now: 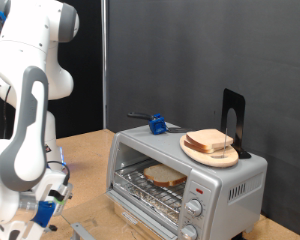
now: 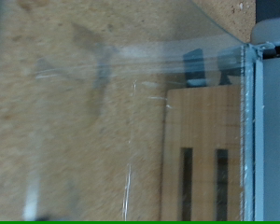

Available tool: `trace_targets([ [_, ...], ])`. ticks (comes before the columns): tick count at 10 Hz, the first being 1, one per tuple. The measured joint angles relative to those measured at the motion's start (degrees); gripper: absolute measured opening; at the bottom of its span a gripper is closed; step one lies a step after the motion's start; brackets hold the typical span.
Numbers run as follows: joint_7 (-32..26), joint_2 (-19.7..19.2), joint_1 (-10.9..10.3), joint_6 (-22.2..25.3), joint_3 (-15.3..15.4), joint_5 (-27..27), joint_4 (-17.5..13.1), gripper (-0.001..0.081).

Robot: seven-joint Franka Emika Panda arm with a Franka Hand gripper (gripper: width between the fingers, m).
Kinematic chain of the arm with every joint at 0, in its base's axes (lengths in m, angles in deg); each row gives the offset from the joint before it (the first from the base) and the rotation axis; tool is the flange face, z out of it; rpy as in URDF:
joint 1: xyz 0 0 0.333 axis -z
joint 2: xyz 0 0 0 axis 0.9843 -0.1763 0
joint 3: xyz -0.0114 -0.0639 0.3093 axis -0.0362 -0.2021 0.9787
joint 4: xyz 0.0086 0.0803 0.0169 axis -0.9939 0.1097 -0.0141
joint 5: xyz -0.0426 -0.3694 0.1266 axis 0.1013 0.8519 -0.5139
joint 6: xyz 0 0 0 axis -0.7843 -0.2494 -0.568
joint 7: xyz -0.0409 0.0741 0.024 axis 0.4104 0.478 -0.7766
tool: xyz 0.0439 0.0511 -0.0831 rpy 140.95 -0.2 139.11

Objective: Make a piece of toast with the oven

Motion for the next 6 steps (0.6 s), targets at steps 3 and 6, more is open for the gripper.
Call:
trace_targets([
  [3, -0.92, 2.21, -0.74, 3.71, 0.51, 0.94, 1.52, 0.0809],
  [6, -2.09, 7.46, -0.69, 8.5, 0.29, 3.81, 3.06, 0.0809],
])
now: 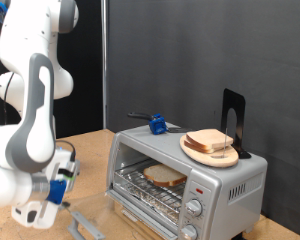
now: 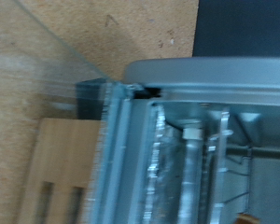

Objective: Make a piece of toast with the oven

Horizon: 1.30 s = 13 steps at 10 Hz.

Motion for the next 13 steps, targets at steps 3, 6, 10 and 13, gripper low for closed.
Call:
trace_targets([
  [3, -0.01, 5.15, 0.03, 1.2, -0.31, 1.25, 2.02, 0.0809],
  [6, 0.24, 7.26, -0.05, -0.56, -0.13, 0.97, 2.64, 0.0809],
  [10, 0.11, 8.51, -1.44, -2.7, 2.53, -1.26, 1.89, 0.0809],
  [13, 0.66, 10.94, -2.82, -1.83, 4.66, -1.29, 3.03, 0.0809],
])
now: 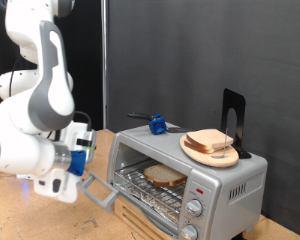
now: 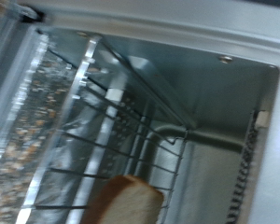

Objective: Make a piece of toast with the oven

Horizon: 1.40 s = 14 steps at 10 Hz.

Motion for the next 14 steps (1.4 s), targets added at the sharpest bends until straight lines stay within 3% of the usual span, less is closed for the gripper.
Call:
trace_targets([
  [6, 0.89, 8.17, -2.4, -6.03, 3.87, 0.4, 5.23, 0.0808],
  [8, 1.08, 10.36, -2.96, -3.54, 5.81, -2.19, 5.69, 0.0808],
  [10, 3.45, 11.87, -4.93, -4.36, 8.68, -3.82, 6.06, 0.0808],
  [14, 8.49, 14.78, -5.0, -6.65, 9.76, -3.97, 7.58, 0.0808],
])
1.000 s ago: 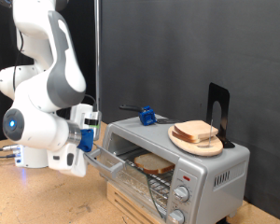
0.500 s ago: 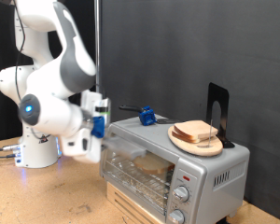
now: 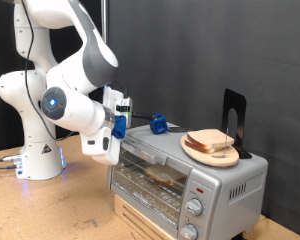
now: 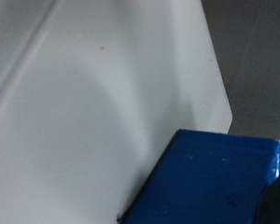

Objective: Make a piece of toast with the oven

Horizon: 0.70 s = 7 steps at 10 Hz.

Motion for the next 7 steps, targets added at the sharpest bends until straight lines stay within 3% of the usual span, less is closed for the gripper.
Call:
trace_targets([
  [3, 0.99, 1.33, 0.59, 2.46, -0.62, 0.14, 1.71, 0.0809],
  [6, 1.6, 4.87, 3.79, 7.19, -3.33, 1.73, 5.9, 0.0809],
  [7, 1.51, 4.71, 3.7, 7.18, -3.15, 1.73, 5.83, 0.0809],
])
